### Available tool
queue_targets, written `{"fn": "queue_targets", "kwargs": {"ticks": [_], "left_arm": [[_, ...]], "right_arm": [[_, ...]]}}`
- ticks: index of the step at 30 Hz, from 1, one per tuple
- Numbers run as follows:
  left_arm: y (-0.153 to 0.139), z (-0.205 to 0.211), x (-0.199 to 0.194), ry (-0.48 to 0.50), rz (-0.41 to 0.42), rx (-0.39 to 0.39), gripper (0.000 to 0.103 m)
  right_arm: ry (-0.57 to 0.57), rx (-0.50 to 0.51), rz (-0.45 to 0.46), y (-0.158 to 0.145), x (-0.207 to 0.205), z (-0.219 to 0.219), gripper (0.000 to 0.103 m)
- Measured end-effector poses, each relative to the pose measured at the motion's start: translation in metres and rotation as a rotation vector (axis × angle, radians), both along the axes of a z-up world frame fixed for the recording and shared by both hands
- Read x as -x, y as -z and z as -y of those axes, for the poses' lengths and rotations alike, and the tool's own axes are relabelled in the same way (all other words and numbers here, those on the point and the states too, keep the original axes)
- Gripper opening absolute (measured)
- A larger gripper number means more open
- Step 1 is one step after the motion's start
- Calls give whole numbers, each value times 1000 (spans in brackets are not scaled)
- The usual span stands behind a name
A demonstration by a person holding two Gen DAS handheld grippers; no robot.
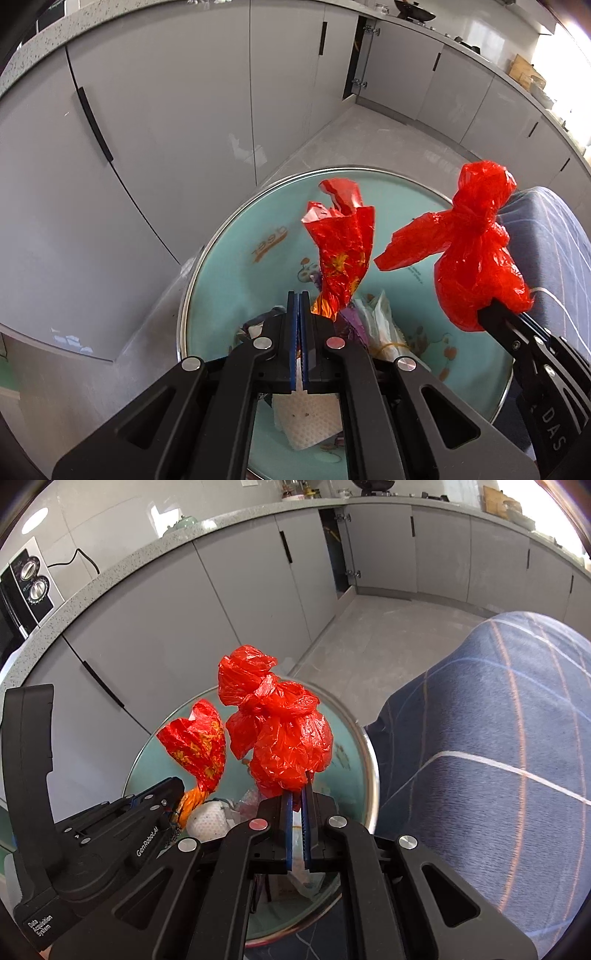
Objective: Collect trash
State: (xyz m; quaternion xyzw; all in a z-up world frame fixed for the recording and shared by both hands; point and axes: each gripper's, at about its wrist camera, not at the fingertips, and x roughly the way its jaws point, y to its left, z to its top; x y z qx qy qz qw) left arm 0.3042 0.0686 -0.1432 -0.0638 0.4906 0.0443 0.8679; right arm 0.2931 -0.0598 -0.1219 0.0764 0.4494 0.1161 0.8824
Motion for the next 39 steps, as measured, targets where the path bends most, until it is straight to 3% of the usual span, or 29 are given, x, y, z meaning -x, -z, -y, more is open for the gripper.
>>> {"fn": "queue_targets", "kwargs": {"ticks": [4, 7, 11, 19, 22, 25, 27, 29, 31, 32, 39], "left_arm": [[6, -1, -4, 1, -16, 3, 3], [9, -2, -3, 8, -24, 22, 5], [5, -4, 0, 10, -5, 5, 16], [-4, -1, 13, 18, 29, -21, 16], [-9, 1, 24, 22, 64, -50, 16], [-15, -1, 38, 14, 97, -46, 16], [-18, -3, 47, 16, 108, -47, 22], [-19, -6, 58, 5, 123, -60, 47], [-23, -7, 65, 10, 137, -62, 51], [-24, -6, 69, 2, 137, -79, 57], [-51, -12, 103, -25, 232, -106, 67]], "right_arm": [[-9, 2, -22, 10, -4, -1, 10], [-8, -13, -20, 11, 1, 3, 23], [-1, -30, 29, -2, 13, 13, 24], [50, -46, 101, -22, 38, 33, 24], [48, -44, 106, -21, 45, 32, 33], [42, -44, 99, -18, 52, 34, 35], [43, -67, 90, -17, 57, 38, 40], [41, -77, 98, -19, 64, 39, 53], [38, -77, 118, -23, 73, 40, 65], [35, -78, 120, -25, 76, 38, 67], [55, -98, 155, -39, 102, 45, 74]]}}
